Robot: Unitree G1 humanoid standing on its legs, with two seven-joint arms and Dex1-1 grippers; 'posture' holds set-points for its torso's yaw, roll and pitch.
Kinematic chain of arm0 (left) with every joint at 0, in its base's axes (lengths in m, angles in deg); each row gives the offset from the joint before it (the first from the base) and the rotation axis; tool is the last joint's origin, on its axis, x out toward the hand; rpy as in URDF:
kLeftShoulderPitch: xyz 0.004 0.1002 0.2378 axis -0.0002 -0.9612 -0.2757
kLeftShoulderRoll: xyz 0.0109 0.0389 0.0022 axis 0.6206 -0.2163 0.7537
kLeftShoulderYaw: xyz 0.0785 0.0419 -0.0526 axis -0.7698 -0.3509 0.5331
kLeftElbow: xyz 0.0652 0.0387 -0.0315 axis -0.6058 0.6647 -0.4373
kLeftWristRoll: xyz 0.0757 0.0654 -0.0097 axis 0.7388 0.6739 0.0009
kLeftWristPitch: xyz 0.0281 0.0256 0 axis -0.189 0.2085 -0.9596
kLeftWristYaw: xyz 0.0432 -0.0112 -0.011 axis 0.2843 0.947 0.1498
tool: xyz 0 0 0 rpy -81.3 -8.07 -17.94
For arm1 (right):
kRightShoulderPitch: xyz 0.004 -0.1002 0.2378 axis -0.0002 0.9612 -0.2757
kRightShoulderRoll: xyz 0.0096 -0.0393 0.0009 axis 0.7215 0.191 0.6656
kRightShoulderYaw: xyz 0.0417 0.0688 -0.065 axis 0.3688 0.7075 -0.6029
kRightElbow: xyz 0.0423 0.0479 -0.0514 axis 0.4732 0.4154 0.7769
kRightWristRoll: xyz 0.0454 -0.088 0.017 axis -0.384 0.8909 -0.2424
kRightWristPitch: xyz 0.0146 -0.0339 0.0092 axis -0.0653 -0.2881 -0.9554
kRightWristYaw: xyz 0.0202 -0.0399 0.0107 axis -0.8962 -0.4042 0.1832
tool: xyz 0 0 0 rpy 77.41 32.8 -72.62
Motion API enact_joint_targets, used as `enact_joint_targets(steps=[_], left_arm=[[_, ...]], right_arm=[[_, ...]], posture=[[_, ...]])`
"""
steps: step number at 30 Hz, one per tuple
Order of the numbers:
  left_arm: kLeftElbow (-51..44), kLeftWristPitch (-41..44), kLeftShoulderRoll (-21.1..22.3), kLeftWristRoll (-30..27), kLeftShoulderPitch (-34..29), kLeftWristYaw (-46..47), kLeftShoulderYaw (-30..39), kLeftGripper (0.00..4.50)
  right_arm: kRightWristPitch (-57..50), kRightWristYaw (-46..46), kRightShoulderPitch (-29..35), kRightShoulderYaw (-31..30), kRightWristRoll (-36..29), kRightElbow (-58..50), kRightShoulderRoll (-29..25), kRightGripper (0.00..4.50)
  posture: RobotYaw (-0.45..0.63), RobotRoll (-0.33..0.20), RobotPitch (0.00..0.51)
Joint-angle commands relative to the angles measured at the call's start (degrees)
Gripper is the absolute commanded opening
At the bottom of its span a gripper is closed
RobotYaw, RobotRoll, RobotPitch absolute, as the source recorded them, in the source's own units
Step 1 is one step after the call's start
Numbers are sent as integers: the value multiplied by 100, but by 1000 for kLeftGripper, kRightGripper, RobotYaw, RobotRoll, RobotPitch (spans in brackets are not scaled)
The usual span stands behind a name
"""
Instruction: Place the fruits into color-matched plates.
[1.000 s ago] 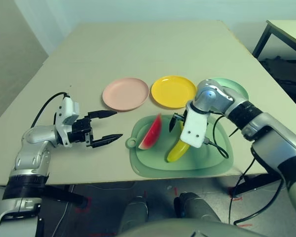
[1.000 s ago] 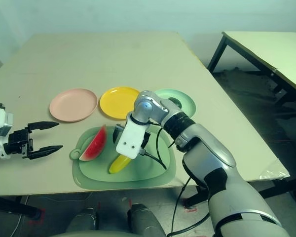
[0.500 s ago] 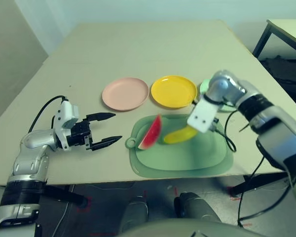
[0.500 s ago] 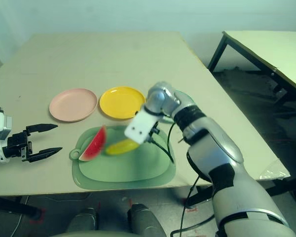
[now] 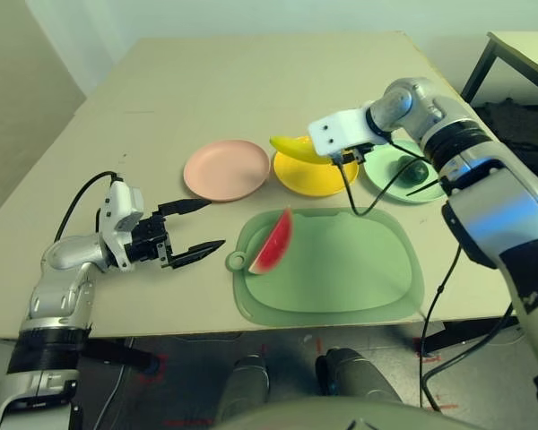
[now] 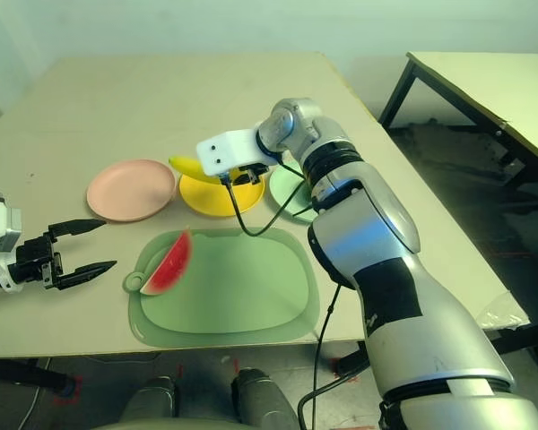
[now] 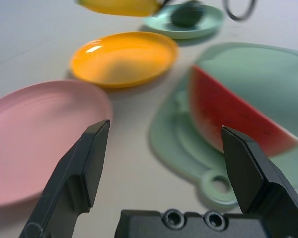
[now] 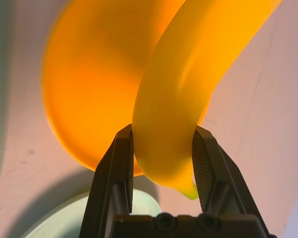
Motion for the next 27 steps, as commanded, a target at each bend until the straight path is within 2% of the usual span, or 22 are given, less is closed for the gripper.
enact_joint_targets(steps=[1, 8, 14, 27], left_arm=[[-222, 425, 2, -26, -162, 368, 110, 4500], [-363, 815, 51, -48, -208, 636, 193, 4500], [-272, 965, 22, 58, 13, 834, 138, 4500], [-291, 1058, -283, 143, 292, 1365, 64, 4500]], right_arm=[[-267, -506, 259, -125, 392, 152, 43, 1668], [-407, -650, 404, 43, 588, 175, 227, 1668], [-529, -741, 491, 77, 641, 195, 318, 1668], [-592, -921, 588, 130, 665, 193, 324, 1668]], posture=[[49, 0, 66], [45, 0, 71], [39, 0, 69], [27, 0, 63]])
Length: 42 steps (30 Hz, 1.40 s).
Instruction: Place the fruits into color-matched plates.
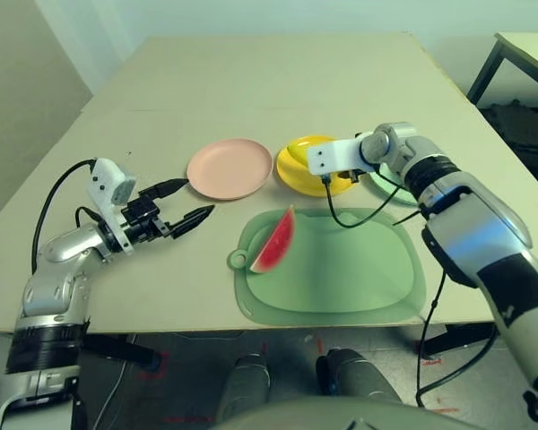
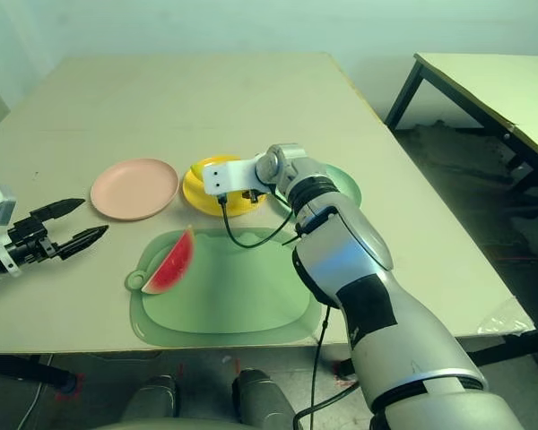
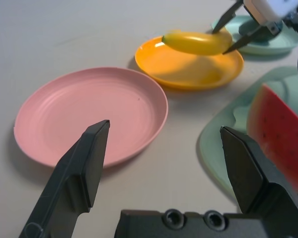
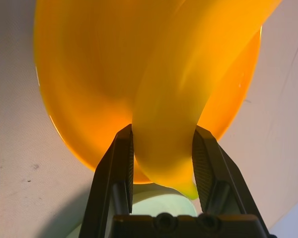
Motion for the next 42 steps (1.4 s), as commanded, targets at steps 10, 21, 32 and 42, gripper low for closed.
enact_joint_targets(steps=[10, 21, 32, 42], left_arm=[[94, -112, 2, 261, 71, -22, -202, 4500], [389, -1200, 302, 838, 7, -609, -453, 4500], [657, -740, 250, 1355, 1462, -1296, -1666, 4500], [-1331, 3805, 392, 850, 2018, -603, -2100, 4500]], right_arm=[[232, -201, -138, 446, -191, -75, -123, 4452], [-1896, 2918, 1760, 3796, -4180, -2697, -1469, 4452], [-1976, 4616, 6100, 4854, -6088, -5451, -2180, 4452], [-715, 4861, 5742, 4616, -5906, -3936, -2177, 4452]], posture=[[29, 0, 59], [-28, 0, 47], [-152, 0, 24], [-159, 0, 27]])
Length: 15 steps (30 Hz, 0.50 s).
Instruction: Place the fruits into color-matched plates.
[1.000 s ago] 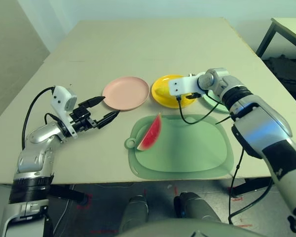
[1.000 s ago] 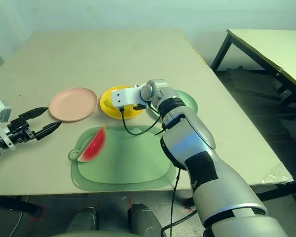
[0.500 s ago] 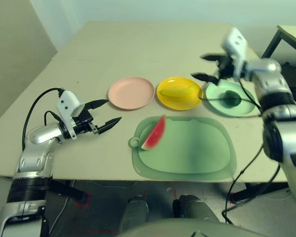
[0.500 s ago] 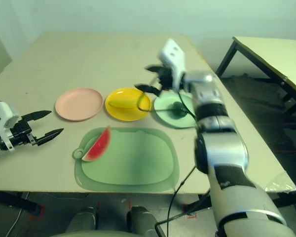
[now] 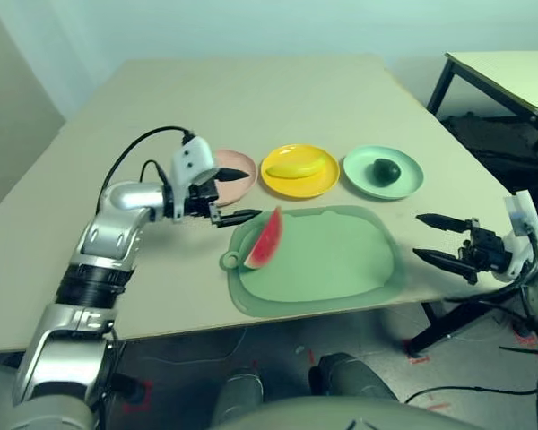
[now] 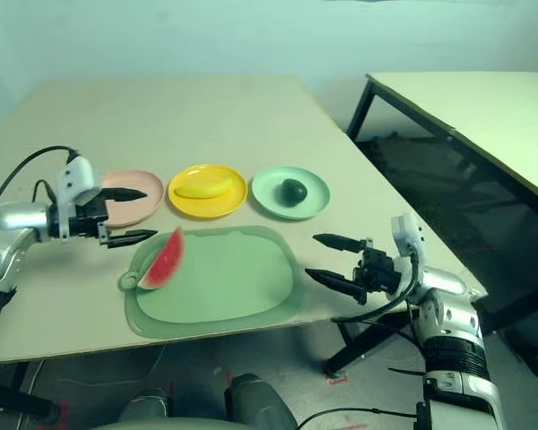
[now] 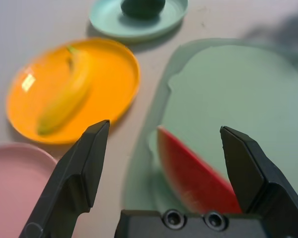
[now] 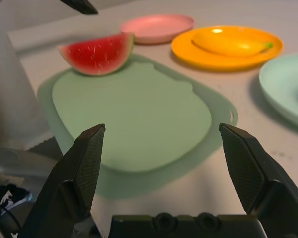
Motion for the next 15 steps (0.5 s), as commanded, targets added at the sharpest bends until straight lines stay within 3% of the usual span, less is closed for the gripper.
enact_joint_targets(steps=[1, 2, 4, 9, 12, 15], left_arm=[[-848, 1740, 418, -323, 164, 133, -106, 4500], [-984, 1887, 527, -358, 203, 114, -120, 4500], [-971, 1152, 792, -28, 262, -10, -253, 4500], [267, -2556, 1306, 970, 596, -939, -658, 4500], [1083, -4604, 1250, 1013, 979, -1814, -831, 4500], [1677, -6137, 1073, 806, 1212, -2710, -1041, 4500]], right_arm=[[346, 57, -249, -292, 28, 239, -21, 4452], [397, 58, -273, -361, 3, 276, -18, 4452], [405, 58, -319, -436, -42, 290, 39, 4452], [365, 58, -383, -549, -32, 306, 171, 4452], [484, 58, -413, -610, -39, 359, 183, 4452], [511, 58, -397, -646, -57, 332, 176, 4452]], posture=[[-157, 0, 30], [-157, 0, 31], [-150, 0, 33], [-144, 0, 35], [-154, 0, 33], [-173, 0, 29]])
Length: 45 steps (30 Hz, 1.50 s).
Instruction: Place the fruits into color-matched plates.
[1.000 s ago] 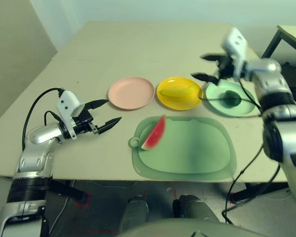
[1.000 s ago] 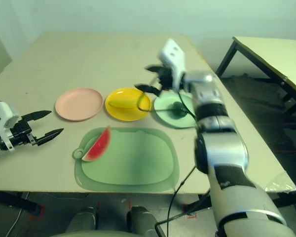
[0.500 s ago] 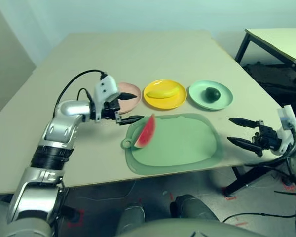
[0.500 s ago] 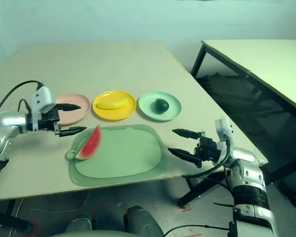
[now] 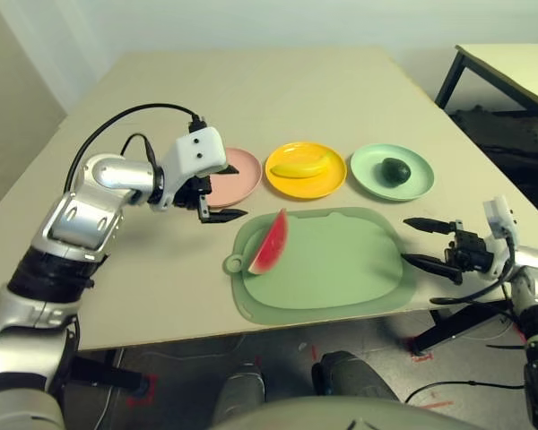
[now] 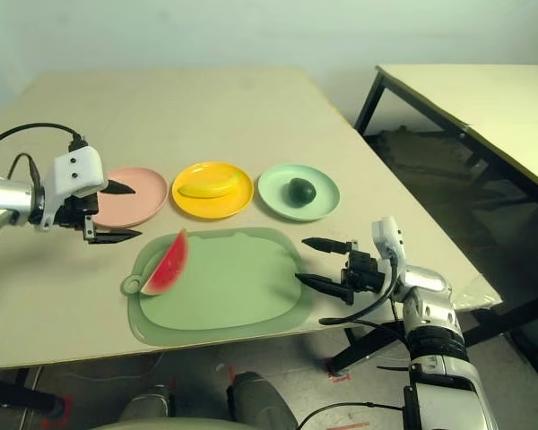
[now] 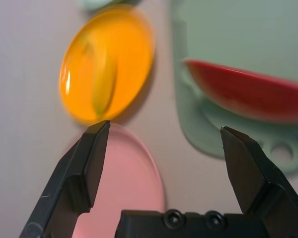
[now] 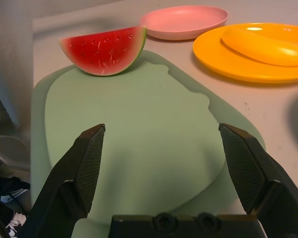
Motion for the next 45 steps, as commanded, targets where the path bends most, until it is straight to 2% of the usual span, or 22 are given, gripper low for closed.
enact_joint_targets(steps=[1, 5, 11, 17, 23, 27, 33, 36, 40, 45], left_arm=[[606, -1739, -210, -243, 213, -1027, -401, 4500], [993, -3013, -162, -881, 646, -1262, -1367, 4500], [1605, -4532, -233, -1266, 1452, -1262, -2841, 4500], [2315, -5297, -388, -1171, 1952, -1262, -3611, 4500], [2597, -5655, -421, -1176, 2175, -1262, -4189, 4500], [2720, -5801, -476, -1114, 2227, -1262, -4396, 4500], [3453, -5996, -809, -495, 2265, -1262, -4309, 4500], [3821, -5881, -1083, -373, 2151, -1255, -4004, 4500], [4198, -5867, -1419, 166, 2076, -972, -3639, 4500], [4320, -5732, -1592, 525, 2009, -866, -3364, 4500]], right_arm=[[86, 14, 34, -73, -51, 10, -7, 4452], [200, 14, 58, -16, -68, 43, -43, 4452], [497, 14, 303, -268, -213, -218, -213, 4452], [710, 14, 464, -635, -404, -513, -341, 4452], [673, 14, 412, -600, -513, -674, -253, 4452], [656, 14, 431, -587, -504, -777, -196, 4452], [619, 14, 417, -574, -505, -861, -204, 4452], [483, -26, 384, -463, -504, -845, -133, 4452], [369, -57, 398, -395, -448, -888, -122, 4452], [398, -24, 391, -367, -395, -900, -143, 4452]], posture=[[-183, 0, 28], [-205, 0, 26], [-260, 0, 19], [-279, 0, 11], [-276, 0, 4], [-282, 0, 0], [-286, 0, 0], [-286, 0, 0], [-293, 0, 0], [-292, 0, 0]])
